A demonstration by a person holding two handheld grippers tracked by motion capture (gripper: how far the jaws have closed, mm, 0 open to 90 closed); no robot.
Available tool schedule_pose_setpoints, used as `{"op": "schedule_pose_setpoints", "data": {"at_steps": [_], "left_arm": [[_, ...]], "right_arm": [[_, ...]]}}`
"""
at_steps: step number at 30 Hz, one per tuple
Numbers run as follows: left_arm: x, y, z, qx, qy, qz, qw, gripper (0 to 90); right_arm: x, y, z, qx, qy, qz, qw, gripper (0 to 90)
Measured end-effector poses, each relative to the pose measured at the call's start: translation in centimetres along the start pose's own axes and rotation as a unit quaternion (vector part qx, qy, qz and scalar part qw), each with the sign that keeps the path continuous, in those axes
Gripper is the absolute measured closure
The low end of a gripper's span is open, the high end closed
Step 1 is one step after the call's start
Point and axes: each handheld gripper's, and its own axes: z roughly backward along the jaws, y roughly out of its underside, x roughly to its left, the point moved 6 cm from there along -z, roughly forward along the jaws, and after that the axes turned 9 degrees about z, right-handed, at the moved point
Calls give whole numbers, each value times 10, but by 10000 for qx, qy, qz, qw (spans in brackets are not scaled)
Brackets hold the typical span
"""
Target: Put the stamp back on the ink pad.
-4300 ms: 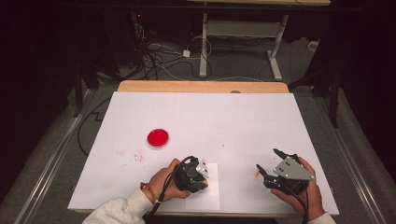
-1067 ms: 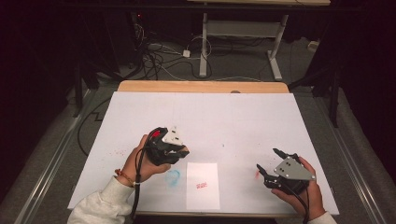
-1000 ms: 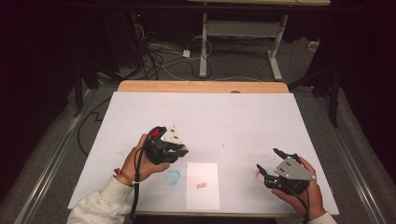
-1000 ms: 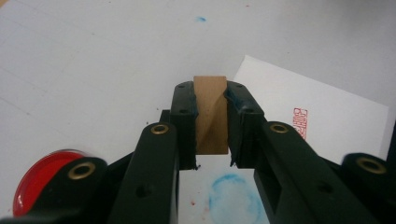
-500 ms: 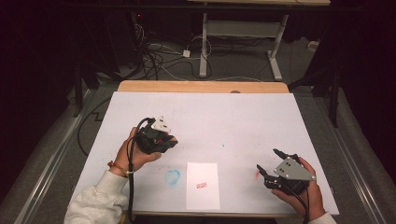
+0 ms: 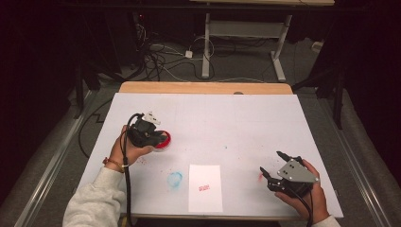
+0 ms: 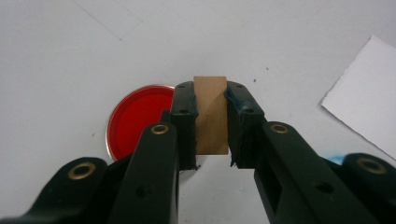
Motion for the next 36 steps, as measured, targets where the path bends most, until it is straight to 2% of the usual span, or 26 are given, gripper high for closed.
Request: {"op": "schedule_pose_setpoints", "data": {"at_steps": [7,17,21,28,36], "left_arm": [[17,3,-15,237,-24,187,9995,736],[28,6,-34,510,-97,360,9980,732],[31,6,-37,539,-99,424,9976,718],[31,5,-37,516,-179,447,9975,637],[29,2,-27,292,-270,387,9985,614]], "right_arm": [[1,1,-1,34,-16,1,10000,273],[1,4,-2,78,-35,14,10000,272],[2,4,-2,91,-39,5,10000,272],[2,4,-2,96,-31,32,9999,273],[1,4,-1,83,-19,49,10000,272]]}}
